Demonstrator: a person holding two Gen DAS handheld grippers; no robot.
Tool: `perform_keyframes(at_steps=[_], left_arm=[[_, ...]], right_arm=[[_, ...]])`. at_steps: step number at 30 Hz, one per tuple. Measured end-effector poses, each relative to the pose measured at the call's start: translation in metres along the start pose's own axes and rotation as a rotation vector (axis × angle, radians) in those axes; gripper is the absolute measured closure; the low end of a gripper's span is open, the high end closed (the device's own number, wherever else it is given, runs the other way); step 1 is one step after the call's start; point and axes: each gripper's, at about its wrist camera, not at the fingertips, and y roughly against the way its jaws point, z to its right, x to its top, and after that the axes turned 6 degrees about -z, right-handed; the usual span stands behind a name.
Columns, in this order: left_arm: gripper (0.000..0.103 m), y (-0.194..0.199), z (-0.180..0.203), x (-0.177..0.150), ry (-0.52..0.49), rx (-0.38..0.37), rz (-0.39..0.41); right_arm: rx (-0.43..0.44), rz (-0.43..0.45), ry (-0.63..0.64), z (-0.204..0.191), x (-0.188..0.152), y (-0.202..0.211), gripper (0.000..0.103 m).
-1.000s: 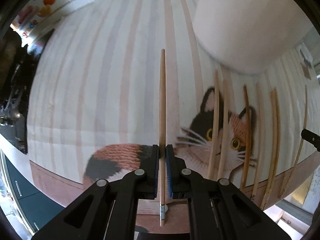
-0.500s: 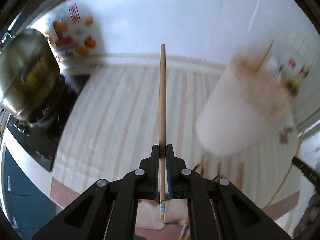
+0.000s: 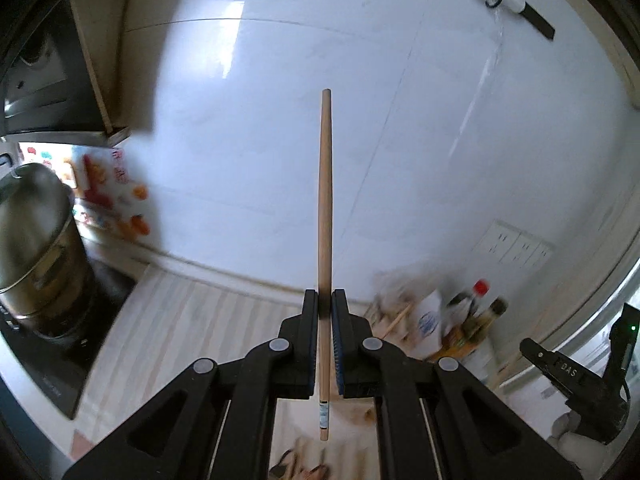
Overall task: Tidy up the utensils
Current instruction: 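Lift both held chopsticks and carry them over the utensil holder, then open both tools to drop the chopsticks into the holder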
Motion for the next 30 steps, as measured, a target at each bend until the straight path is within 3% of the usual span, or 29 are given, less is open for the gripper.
perform_keyframes(at_steps=[6,15,22,30], left_arm=[[0.099,-0.052,0.008,0.024,0.064,-0.097,-0.006],[0.099,-0.114,0.008,0.019,0.053,-0.082,-0.04],[0.099,-0.145,0.008,0.006,-0.001,-0.047,-0.084],[0.096,-0.141,0.012,0.0,-0.056,-0.042,-0.176]], right_arm=[[0.036,0.093,-0.093,-0.004,0.038,-0.016,0.096],[0.133,0.105,-0.17,-0.014,0.05,-0.063,0.096],[0.128,0.079,-0.095,-0.029,0.042,-0.092,0.096],[0.127,-0.021,0.04,-0.046,0.028,-0.112,0.095]])
